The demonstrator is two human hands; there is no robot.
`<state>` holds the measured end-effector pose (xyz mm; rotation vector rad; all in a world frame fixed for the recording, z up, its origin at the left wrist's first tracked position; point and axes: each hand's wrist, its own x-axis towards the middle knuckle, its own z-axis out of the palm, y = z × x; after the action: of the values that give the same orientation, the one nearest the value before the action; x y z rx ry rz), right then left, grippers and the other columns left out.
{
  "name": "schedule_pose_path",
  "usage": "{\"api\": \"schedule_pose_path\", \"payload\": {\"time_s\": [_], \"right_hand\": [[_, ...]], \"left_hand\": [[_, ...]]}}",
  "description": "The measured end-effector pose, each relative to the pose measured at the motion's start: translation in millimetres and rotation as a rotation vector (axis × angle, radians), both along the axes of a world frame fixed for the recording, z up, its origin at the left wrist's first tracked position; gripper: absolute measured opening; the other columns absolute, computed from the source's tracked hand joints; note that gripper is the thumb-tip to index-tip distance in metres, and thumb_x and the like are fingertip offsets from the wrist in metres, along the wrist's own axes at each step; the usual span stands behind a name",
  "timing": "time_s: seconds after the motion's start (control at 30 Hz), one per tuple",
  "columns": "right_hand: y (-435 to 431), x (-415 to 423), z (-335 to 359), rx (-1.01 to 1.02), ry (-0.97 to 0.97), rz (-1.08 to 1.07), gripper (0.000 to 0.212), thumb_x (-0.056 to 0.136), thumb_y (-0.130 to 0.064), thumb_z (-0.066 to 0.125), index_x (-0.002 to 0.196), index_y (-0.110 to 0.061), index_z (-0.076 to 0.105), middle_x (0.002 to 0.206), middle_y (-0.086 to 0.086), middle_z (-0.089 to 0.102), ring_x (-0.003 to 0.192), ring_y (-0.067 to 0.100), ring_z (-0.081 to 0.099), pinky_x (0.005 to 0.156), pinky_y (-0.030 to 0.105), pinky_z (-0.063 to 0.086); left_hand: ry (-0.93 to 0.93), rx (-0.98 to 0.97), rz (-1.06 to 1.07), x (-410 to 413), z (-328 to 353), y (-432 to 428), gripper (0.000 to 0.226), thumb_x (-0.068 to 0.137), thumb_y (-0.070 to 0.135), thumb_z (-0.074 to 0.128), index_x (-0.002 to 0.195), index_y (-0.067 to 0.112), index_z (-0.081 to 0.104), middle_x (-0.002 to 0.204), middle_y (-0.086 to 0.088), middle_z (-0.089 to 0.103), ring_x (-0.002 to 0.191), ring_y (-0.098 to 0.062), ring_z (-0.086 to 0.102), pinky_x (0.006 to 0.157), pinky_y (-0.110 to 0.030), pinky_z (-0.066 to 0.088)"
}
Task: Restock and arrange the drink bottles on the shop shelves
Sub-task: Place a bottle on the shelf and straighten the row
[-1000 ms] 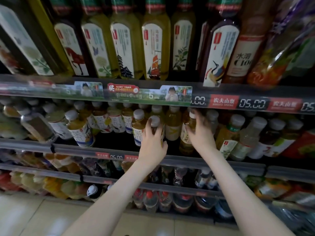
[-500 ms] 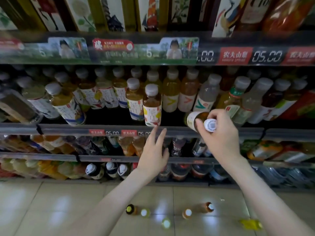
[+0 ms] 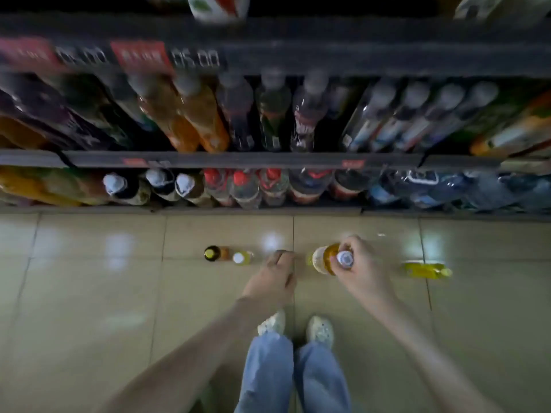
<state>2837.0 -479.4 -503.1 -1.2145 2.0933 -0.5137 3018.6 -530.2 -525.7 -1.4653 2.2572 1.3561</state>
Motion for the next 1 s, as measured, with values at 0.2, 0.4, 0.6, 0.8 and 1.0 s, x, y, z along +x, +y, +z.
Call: {"api": "schedule_pose_path", "payload": {"time_s": [0.2,0.4,0.6,0.8,1.0], "right_hand": [[72.6,-2.8,-197.1,0.414,0.063,0.001,0.033,0.086,-0.021,0.060,0.114,-0.007,0.050,0.109,0.014,0.058,0.101,0.033,0.055,0.075,0.035,0.042],[105.8,-11.7,-342.8,0.525,0.016,-0.034,0.028,0.084,-0.014,0.062,0.108,-0.005,0.051,0.111,0.016,0.055,0.105,0.034,0.051,0.078,0.031,0.037],[120.7,-12.6,-406.7,0.449,-0.022,-0.057,0.028,0.083,-0.014,0.065,0.106,-0.011,0.050,0.110,0.011,0.052,0.104,0.028,0.048,0.075,0.028,0.035],[90.4,-12.3,-381.9,0.593,0.038,-0.013,0.047,0.090,-0.027,0.056,0.129,-0.008,0.039,0.126,0.015,0.048,0.117,0.032,0.045,0.079,0.038,0.043],[44.8,-9.6,-214.2,0.435,-0.063,0.015,0.050,0.095,-0.026,0.052,0.139,-0.014,0.032,0.126,0.012,0.052,0.106,0.031,0.057,0.079,0.039,0.049]], "left_hand": [[-0.136,0.147,0.000,11.4,-153.0,47.3,0.038,0.097,0.015,0.044,0.134,0.013,0.046,0.138,-0.005,0.043,0.116,-0.025,0.050,0.095,-0.031,0.039],[-0.154,0.224,0.052,14.3,-276.2,91.9,0.031,0.094,0.010,0.045,0.124,0.012,0.053,0.125,-0.008,0.054,0.108,-0.028,0.054,0.089,-0.034,0.043],[-0.170,0.228,0.043,3.8,-337.2,108.6,0.030,0.095,0.013,0.045,0.124,0.015,0.054,0.124,-0.007,0.056,0.106,-0.028,0.056,0.090,-0.035,0.044],[-0.214,0.252,0.060,-4.5,-311.9,103.5,0.031,0.096,0.017,0.045,0.125,0.016,0.053,0.125,-0.006,0.055,0.112,-0.026,0.054,0.089,-0.033,0.044],[-0.169,0.197,0.089,-20.0,-164.8,51.3,0.032,0.096,0.017,0.044,0.127,0.020,0.052,0.130,-0.004,0.052,0.112,-0.023,0.056,0.091,-0.036,0.046]]}}
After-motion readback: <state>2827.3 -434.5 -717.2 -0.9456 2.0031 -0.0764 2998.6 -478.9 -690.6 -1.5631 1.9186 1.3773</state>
